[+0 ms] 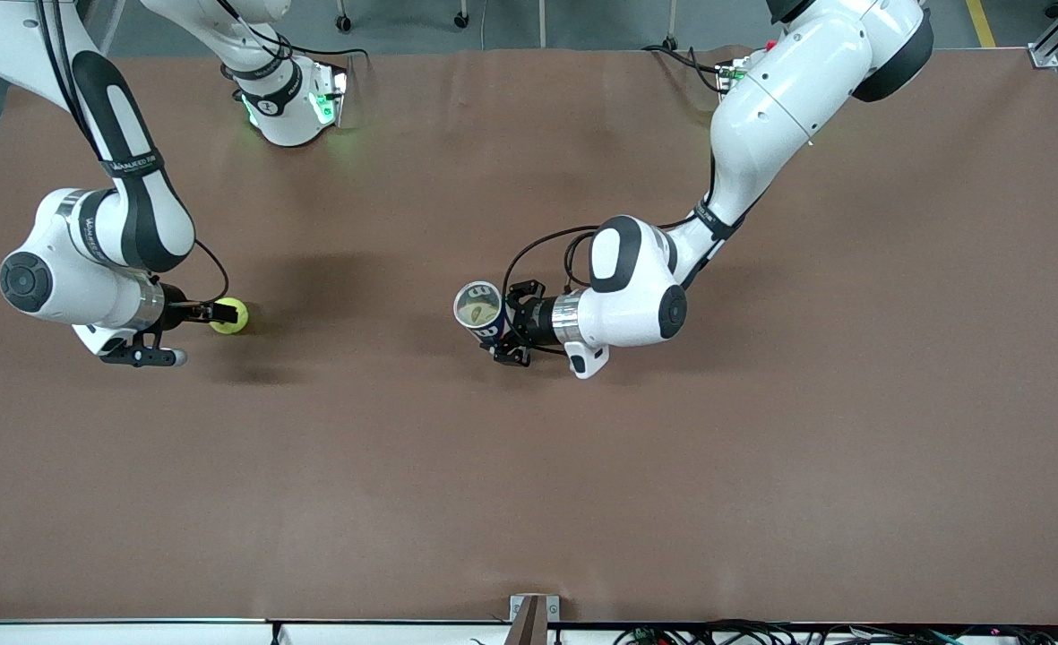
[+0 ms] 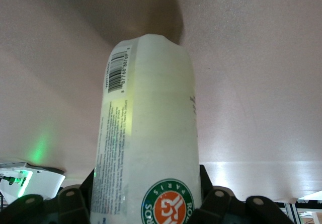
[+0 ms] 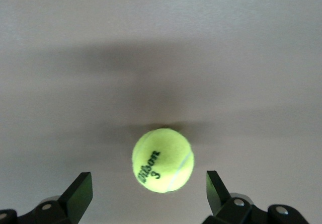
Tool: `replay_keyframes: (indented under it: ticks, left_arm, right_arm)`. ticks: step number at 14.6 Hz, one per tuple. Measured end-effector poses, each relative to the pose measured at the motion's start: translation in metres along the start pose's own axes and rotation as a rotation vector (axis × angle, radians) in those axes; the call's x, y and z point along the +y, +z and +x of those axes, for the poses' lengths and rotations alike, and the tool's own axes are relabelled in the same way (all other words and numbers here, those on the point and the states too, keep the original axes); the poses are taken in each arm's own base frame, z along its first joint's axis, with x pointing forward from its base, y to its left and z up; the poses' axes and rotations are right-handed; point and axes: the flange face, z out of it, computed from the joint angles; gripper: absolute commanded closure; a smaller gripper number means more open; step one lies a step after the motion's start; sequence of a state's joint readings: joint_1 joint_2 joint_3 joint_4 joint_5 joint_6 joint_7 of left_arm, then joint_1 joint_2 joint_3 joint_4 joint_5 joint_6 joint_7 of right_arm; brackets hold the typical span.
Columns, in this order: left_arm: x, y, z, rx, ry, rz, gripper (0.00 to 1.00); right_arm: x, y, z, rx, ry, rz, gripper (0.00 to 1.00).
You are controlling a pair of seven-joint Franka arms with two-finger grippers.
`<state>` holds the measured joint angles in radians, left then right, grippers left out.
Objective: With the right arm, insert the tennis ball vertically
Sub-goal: 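Lower the right gripper and grasp the Wilson ball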
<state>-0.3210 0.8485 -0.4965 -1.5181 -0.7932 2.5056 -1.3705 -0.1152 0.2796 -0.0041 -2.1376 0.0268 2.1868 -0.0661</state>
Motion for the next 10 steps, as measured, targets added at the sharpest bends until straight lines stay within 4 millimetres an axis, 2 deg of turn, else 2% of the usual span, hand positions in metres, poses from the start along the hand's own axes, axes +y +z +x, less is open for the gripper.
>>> replay_keyframes:
  ticks: [4, 10]
  left_arm:
    - [0.0, 0.0, 0.0, 0.0, -0.001, 0.0, 0.25]
    - [0.0, 0.0, 0.0, 0.0, -0.001, 0.001, 0.25]
  right_arm:
    - [0.005, 0.001, 0.0, 0.016, 0.004, -0.005, 0.0]
    - [0.003, 0.028, -0.012, 0.044, 0.0, -0.008, 0.0]
